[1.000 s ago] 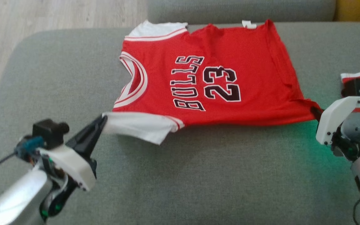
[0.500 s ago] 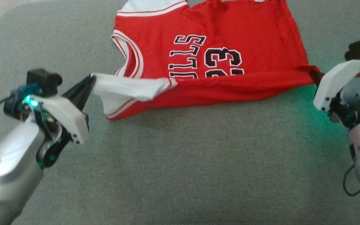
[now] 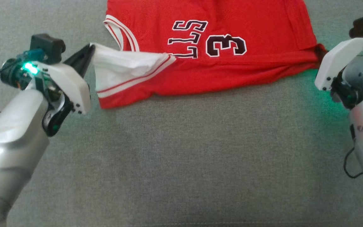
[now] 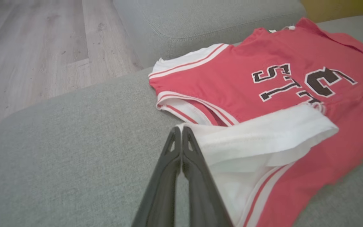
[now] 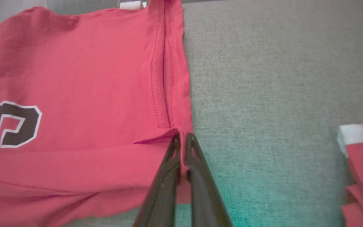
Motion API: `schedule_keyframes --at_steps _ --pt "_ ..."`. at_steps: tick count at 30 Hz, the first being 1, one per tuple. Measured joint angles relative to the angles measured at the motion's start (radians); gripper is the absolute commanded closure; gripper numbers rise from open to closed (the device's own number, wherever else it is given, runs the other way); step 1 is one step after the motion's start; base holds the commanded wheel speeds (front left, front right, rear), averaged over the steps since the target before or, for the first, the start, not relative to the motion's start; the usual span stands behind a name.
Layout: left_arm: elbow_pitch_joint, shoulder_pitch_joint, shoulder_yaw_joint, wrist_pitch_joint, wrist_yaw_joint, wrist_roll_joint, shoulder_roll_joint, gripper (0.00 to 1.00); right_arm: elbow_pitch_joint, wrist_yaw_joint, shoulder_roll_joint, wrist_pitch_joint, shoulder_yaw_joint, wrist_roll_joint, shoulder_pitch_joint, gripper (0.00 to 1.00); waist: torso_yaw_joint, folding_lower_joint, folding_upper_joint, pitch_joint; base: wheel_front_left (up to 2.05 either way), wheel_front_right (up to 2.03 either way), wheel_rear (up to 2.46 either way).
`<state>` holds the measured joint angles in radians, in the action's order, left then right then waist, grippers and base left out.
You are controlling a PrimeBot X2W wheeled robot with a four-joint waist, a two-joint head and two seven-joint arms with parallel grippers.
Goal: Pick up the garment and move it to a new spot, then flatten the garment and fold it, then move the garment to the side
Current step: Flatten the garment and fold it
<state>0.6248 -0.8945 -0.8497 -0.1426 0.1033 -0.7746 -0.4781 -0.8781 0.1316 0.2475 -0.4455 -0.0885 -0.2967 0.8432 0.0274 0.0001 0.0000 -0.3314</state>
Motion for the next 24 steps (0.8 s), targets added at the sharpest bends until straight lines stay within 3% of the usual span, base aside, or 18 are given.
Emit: schedule_keyframes --at_steps 1,2,10,14,17,20,24 --pt "0.018 -0.011 -0.001 0.014 0.001 0.007 0.009 0.32 -0.012 0.000 0.000 0.018 0.004 0.016 0.010 0.00 0.000 0.0001 0.0000 -0.004 0.00 0.00 0.00" --pt "0.033 -0.022 -0.001 0.036 -0.003 0.017 0.019 0.00 -0.020 0.000 0.000 0.043 0.016 0.031 0.016 0.00 0.001 0.0000 0.0000 -0.007 0.00 0.00 0.00" --pt "0.126 -0.076 0.046 0.327 -0.089 0.064 0.087 0.00 -0.062 0.000 -0.053 0.259 0.097 0.032 0.073 0.00 0.009 0.0000 0.0000 -0.001 0.00 0.00 0.00" --pt "0.122 -0.076 0.082 0.390 -0.124 0.090 0.101 0.00 -0.036 0.000 -0.053 0.406 0.074 0.020 0.069 0.00 0.012 -0.0001 0.0000 0.024 0.00 0.00 0.00" --pt "0.028 -0.037 0.146 0.392 -0.170 0.131 0.107 0.00 -0.005 0.000 -0.059 0.501 0.033 0.016 0.055 0.00 0.013 -0.0002 0.0000 0.050 0.00 0.00 0.00" --pt "-0.138 0.052 0.277 0.398 -0.230 0.188 0.109 0.00 0.020 0.000 -0.071 0.599 0.026 0.019 0.019 0.00 0.011 -0.0002 0.0000 0.077 0.00 0.00 0.00" --pt "-0.302 0.223 0.387 0.400 -0.267 0.283 0.118 0.00 0.060 0.000 -0.096 0.677 0.032 0.071 -0.060 0.00 0.007 -0.0002 0.0000 0.115 0.00 0.00 0.00"
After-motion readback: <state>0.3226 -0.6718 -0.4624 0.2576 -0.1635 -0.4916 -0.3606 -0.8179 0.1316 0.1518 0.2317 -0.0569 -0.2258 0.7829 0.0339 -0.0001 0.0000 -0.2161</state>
